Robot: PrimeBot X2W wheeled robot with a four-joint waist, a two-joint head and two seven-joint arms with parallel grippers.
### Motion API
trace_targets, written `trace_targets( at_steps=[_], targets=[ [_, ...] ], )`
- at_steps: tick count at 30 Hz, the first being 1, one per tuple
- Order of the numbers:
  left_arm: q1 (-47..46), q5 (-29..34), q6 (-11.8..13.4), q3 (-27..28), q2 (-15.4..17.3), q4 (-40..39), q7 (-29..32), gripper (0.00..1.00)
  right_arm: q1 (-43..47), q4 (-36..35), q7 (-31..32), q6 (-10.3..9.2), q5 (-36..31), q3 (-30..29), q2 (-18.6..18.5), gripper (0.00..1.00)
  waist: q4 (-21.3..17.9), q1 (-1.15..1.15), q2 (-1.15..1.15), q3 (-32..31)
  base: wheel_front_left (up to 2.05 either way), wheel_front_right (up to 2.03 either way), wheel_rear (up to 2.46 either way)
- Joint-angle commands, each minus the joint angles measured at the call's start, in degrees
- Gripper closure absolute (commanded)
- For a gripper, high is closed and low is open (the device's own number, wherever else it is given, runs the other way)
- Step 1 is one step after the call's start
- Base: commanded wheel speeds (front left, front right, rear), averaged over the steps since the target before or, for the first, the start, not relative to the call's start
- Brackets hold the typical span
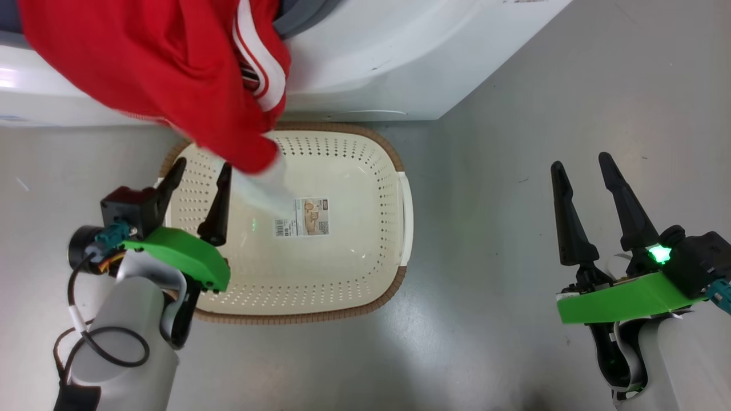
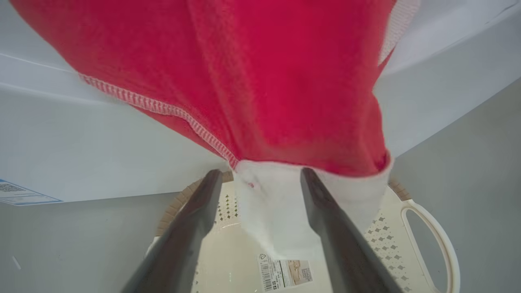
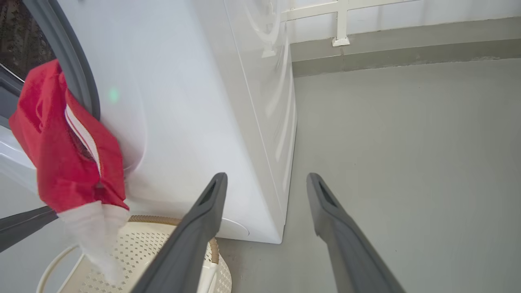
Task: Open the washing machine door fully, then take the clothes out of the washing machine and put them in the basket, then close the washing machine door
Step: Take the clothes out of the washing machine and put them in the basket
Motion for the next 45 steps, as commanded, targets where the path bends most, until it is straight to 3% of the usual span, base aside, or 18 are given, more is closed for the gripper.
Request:
trace_targets(
  at_steps=[1,12,21,31,45],
  targets=[
    [0.21,-0.34,0.09,1.35,1.89,-0.90,-0.29,0.00,0.17,-1.15,-0.36,0.26,0.81,1.38,-0.25,0.00,0.10,0.00,0.00,-0.15,0.00,0.00,0.00],
    [1.61,-1.46,0.09,2.20,1.31,-4.89,-0.29,0.00,0.31,-1.04,-0.36,0.26,0.38,0.87,-0.25,0.00,1.03,0.00,0.00,-1.01,0.00,0.00,0.00],
    [4.19,-1.40,0.09,5.35,0.85,-13.02,-0.29,0.00,0.56,-1.02,-0.36,0.26,-0.21,0.27,-0.25,0.00,2.14,0.00,0.00,-1.89,0.00,0.00,0.00],
    [11.78,0.30,0.09,11.23,0.21,-23.50,-0.29,0.00,1.95,-0.90,-0.36,0.26,-0.79,-0.70,-0.25,0.00,3.77,0.00,0.00,-4.17,0.00,0.00,0.00],
    [23.84,2.15,0.09,14.83,-0.72,-35.02,-0.29,0.00,4.92,-0.81,-0.36,0.26,-1.27,-1.68,-0.25,0.00,4.25,0.00,0.00,-6.93,0.00,0.00,0.00]
  ],
)
